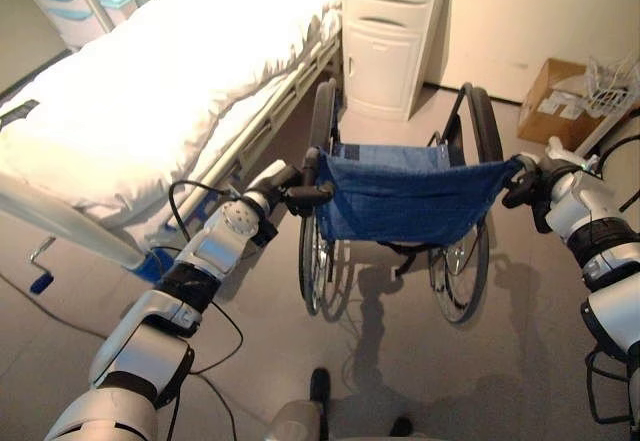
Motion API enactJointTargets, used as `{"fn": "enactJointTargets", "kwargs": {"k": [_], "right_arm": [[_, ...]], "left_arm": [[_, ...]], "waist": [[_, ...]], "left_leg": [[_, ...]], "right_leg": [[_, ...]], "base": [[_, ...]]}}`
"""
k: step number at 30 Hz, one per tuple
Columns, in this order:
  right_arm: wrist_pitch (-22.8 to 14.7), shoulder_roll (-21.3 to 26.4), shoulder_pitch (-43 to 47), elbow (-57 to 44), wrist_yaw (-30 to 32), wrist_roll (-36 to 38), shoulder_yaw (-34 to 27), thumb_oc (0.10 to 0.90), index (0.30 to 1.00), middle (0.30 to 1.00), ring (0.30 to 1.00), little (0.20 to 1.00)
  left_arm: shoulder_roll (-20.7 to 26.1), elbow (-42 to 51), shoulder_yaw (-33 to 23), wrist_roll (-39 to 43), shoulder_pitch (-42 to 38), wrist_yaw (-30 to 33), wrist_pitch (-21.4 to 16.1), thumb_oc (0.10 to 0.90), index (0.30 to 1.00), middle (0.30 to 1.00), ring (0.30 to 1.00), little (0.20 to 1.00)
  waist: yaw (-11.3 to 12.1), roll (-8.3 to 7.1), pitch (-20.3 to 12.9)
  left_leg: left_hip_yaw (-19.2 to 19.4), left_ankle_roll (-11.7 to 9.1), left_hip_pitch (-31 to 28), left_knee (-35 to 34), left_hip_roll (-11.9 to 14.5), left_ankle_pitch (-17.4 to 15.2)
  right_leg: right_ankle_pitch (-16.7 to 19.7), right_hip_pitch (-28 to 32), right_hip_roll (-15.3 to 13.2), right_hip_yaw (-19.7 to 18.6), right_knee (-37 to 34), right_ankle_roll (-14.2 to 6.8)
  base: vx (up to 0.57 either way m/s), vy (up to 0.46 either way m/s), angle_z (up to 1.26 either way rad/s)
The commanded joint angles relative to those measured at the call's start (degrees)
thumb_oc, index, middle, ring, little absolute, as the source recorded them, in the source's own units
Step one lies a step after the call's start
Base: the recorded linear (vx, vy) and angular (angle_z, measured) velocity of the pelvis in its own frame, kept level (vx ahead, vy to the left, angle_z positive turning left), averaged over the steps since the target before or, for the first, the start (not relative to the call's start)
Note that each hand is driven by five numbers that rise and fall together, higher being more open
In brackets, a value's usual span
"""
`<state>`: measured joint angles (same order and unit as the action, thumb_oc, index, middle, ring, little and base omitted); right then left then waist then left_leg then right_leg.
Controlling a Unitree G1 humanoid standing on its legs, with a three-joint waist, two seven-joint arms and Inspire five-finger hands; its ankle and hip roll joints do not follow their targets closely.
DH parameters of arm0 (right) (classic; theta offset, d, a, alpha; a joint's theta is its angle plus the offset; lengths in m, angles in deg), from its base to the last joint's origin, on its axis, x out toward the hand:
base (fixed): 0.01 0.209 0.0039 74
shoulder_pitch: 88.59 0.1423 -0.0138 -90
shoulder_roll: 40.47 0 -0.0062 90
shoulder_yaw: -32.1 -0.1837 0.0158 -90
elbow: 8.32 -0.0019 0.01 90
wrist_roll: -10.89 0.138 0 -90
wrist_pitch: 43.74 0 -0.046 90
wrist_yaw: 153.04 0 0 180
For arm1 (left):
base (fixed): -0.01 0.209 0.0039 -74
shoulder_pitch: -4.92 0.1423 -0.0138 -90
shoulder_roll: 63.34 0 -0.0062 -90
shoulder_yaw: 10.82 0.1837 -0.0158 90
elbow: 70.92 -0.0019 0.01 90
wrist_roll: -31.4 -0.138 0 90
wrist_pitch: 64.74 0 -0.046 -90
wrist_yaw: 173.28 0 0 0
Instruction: Push the wheelchair next to the bed
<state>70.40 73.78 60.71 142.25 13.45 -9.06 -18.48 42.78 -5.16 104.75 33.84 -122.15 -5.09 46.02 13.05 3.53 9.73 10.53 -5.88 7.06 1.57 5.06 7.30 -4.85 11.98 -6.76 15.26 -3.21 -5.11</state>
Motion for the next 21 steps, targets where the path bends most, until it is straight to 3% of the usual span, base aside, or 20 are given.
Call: {"fn": "enactJointTargets", "kwargs": {"k": [1,4,6,7,9,10,12,13,14,15,16,17,19,20,21], "right_arm": [[-19.0,-11.1,6.4,-6.1,-1.7,-5.2,9.6,0.400,0.300,0.300,0.300,0.300],[-19.0,-11.9,6.6,-5.5,-2.4,-4.6,10.1,0.400,0.300,0.300,0.300,0.300],[-18.6,-12.7,5.7,-6.1,-2.9,-3.5,10.2,0.400,0.300,0.300,0.300,0.300],[-18.5,-12.7,5.6,-6.2,-3.0,-3.6,10.1,0.400,0.300,0.300,0.300,0.300],[-17.1,-13.2,5.1,-7.5,-2.3,-3.1,9.8,0.400,0.300,0.300,0.300,0.300],[-17.1,-14.2,4.4,-6.8,-0.7,-3.1,8.9,0.400,0.300,0.300,0.300,0.300],[-17.4,-14.6,3.7,-6.6,0.4,-3.4,8.3,0.400,0.300,0.300,0.300,0.300],[-17.3,-14.3,1.9,-7.4,1.5,-3.9,7.7,0.400,0.300,0.300,0.300,0.300],[-17.1,-14.0,0.8,-8.2,1.7,-4.2,7.4,0.400,0.300,0.300,0.300,0.300],[-17.1,-13.8,-0.2,-8.8,1.8,-4.8,6.9,0.400,0.300,0.300,0.300,0.300],[-17.1,-13.7,-0.3,-8.8,1.8,-4.9,6.8,0.400,0.300,0.300,0.300,0.300],[-17.0,-13.4,-0.5,-9.2,1.8,-4.9,6.5,0.400,0.300,0.300,0.300,0.300],[-16.8,-14.0,0.7,-8.7,1.3,-5.3,5.5,0.400,0.300,0.300,0.300,0.300],[-16.8,-14.2,1.1,-8.5,1.1,-5.5,5.2,0.400,0.300,0.300,0.300,0.300],[-16.3,-14.1,2.0,-8.6,0.8,-5.4,5.2,0.400,0.300,0.300,0.300,0.300]], "left_arm": [[1.4,-3.3,4.3,-6.5,0.8,-0.5,2.8,0.400,0.300,0.300,0.300,0.300],[1.8,-4.5,4.7,-5.9,1.1,-0.7,2.1,0.400,0.300,0.300,0.300,0.300],[0.9,-5.9,4.3,-5.7,2.2,0.6,2.0,0.400,0.300,0.300,0.300,0.300],[0.8,-6.0,4.3,-5.6,2.3,0.7,2.0,0.400,0.300,0.300,0.300,0.300],[0.9,-7.0,3.5,-6.4,2.9,0.6,0.7,0.400,0.300,0.300,0.300,0.300],[0.7,-8.9,3.0,-7.4,2.0,0.6,-0.5,0.400,0.300,0.300,0.300,0.300],[0.3,-10.6,3.0,-8.0,0.7,0.7,-1.1,0.400,0.300,0.300,0.300,0.300],[-0.8,-12.1,3.6,-8.2,-1.0,1.4,-0.7,0.400,0.300,0.300,0.300,0.300],[-1.5,-12.8,4.0,-8.0,-1.8,1.8,-0.4,0.400,0.300,0.300,0.300,0.300],[-2.0,-13.2,4.4,-8.1,-2.5,1.5,0.0,0.400,0.300,0.300,0.300,0.300],[-2.1,-13.3,4.4,-8.1,-2.6,1.5,0.1,0.400,0.300,0.300,0.300,0.300],[-2.4,-13.8,4.8,-8.4,-3.4,1.0,0.5,0.400,0.300,0.300,0.300,0.300],[-3.2,-15.5,4.9,-9.4,-5.0,0.4,0.4,0.400,0.300,0.300,0.300,0.300],[-3.3,-15.9,4.9,-9.4,-5.5,0.3,0.2,0.400,0.300,0.300,0.300,0.300],[-3.1,-16.2,5.1,-9.0,-6.4,0.0,-0.1,0.400,0.300,0.300,0.300,0.300]], "waist": [[2.1,-1.53,6.3],[2.7,-1.83,5.3],[3.0,-2.95,4.9],[3.1,-3.03,4.8],[4.0,-4.20,4.8],[4.8,-5.24,4.5],[5.0,-6.09,4.2],[3.9,-6.91,3.8],[3.0,-7.20,3.7],[2.0,-7.22,3.7],[2.0,-7.03,3.5],[1.0,-6.68,3.9],[-1.1,-4.27,5.3],[-1.8,-4.08,6.1],[-2.9,-3.85,7.3]], "left_leg": [[2.5,0.1,5.9,-0.8,-1.9,10.0],[4.1,0.4,5.5,-0.1,-2.5,8.4],[6.0,3.9,6.0,4.0,-3.6,2.5],[5.9,4.0,6.3,4.3,-3.8,2.4],[5.1,6.0,6.1,5.5,-4.8,-0.3],[5.4,7.8,5.9,4.2,-5.8,-1.3],[5.9,8.8,5.6,2.9,-6.8,-1.6],[5.5,10.1,4.6,1.8,-8.6,-2.2],[4.8,10.4,3.9,1.7,-9.3,-2.7],[3.9,10.5,3.0,2.0,-9.6,-3.3],[3.9,10.5,3.0,2.1,-9.3,-3.2],[2.9,10.3,1.4,2.4,-9.0,-4.0],[0.2,9.5,-3.3,2.4,-6.3,-5.2],[-0.9,9.5,-5.0,2.9,-6.2,-6.3],[-3.1,9.6,-7.0,4.2,-6.0,-8.7]], "right_leg": [[0.0,1.3,7.6,4.6,5.7,3.5],[-2.7,2.5,8.2,4.2,7.5,3.9],[-4.1,1.8,7.7,4.7,10.5,4.1],[-4.2,1.8,7.6,4.7,10.6,4.1],[-4.9,1.2,6.3,4.9,13.4,3.0],[-4.5,1.6,5.4,5.2,18.1,1.4],[-2.3,1.7,4.6,5.6,21.8,-0.4],[4.5,-0.3,4.8,3.4,27.9,-4.0],[7.9,-1.9,4.9,2.0,30.4,-5.6],[10.9,-4.0,4.0,1.5,31.9,-6.5],[11.4,-4.2,4.2,1.5,31.7,-6.5],[11.8,-7.0,1.3,2.7,32.7,-6.2],[12.4,-16.2,-4.2,4.5,33.8,-4.8],[13.9,-18.9,-6.6,4.3,33.0,-4.7],[17.9,-23.0,-10.4,3.6,30.4,-5.0]], "base": [[0.39,0.062,-0.70],[0.44,0.095,-0.46],[0.39,0.141,-0.03],[0.29,0.117,0.04],[0.24,0.078,-0.04],[0.23,0.090,0.04],[0.18,0.112,0.12],[0.23,0.154,0.17],[0.31,0.161,0.35],[0.20,0.067,0.44],[0.23,0.014,0.56],[0.21,-0.050,0.52],[0.28,-0.132,0.44],[0.30,-0.231,0.24],[0.32,-0.300,0.16]]}}
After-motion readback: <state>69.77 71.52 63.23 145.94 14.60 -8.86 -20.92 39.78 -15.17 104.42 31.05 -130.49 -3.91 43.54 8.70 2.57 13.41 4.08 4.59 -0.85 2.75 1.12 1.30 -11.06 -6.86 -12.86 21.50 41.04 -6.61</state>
